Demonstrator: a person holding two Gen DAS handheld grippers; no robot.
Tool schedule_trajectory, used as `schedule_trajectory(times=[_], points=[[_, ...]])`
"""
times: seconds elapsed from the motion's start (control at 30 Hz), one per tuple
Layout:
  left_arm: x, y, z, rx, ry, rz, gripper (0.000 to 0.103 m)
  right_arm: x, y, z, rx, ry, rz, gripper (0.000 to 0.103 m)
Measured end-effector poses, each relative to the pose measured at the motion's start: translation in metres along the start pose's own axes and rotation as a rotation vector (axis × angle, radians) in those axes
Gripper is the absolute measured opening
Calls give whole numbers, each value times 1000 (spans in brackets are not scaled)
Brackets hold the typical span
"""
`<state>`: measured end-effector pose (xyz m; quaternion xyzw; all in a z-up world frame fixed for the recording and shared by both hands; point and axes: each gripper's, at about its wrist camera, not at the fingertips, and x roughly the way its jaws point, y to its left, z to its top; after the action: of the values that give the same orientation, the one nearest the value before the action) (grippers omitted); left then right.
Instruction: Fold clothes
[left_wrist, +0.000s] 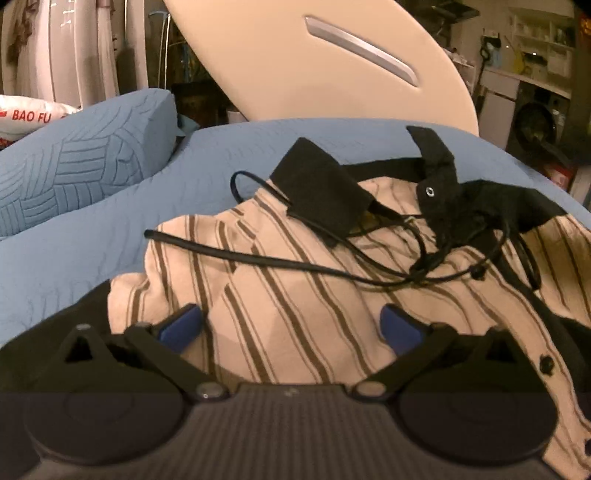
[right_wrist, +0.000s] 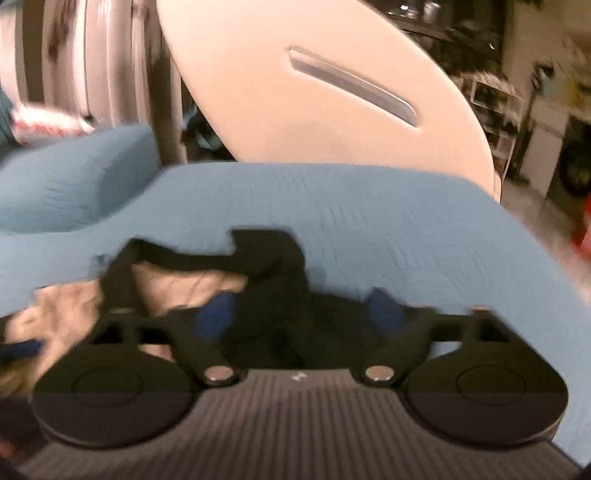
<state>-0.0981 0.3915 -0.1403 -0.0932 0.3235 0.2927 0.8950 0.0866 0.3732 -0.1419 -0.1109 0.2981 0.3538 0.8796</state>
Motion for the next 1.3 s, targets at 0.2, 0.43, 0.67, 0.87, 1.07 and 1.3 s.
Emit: schedule_trajectory(times=[0.2,0.43,0.67,0.87,1.07,1.3], points=[[-2,-5,-4,0,2,14,103,-22,-3,-106,-83,-26,-29,103],[-3,-4,-5,3,-3,21,103,-45,-9,-95,-56,25,26,103],[-3,-4,-5,3,-3,21,103,-136,-27,-104,52,-104,141,103],[-3,-4,-6,4,-3,21,103,-156,-52,-134,96,-27,-25,103],[-3,-3,-6,3,-4,20,103,-126,-92,-164,263,134,-141,103],[-3,-3,-6,2,-4,18,103,-133,-80,-154,210,170,25,15]])
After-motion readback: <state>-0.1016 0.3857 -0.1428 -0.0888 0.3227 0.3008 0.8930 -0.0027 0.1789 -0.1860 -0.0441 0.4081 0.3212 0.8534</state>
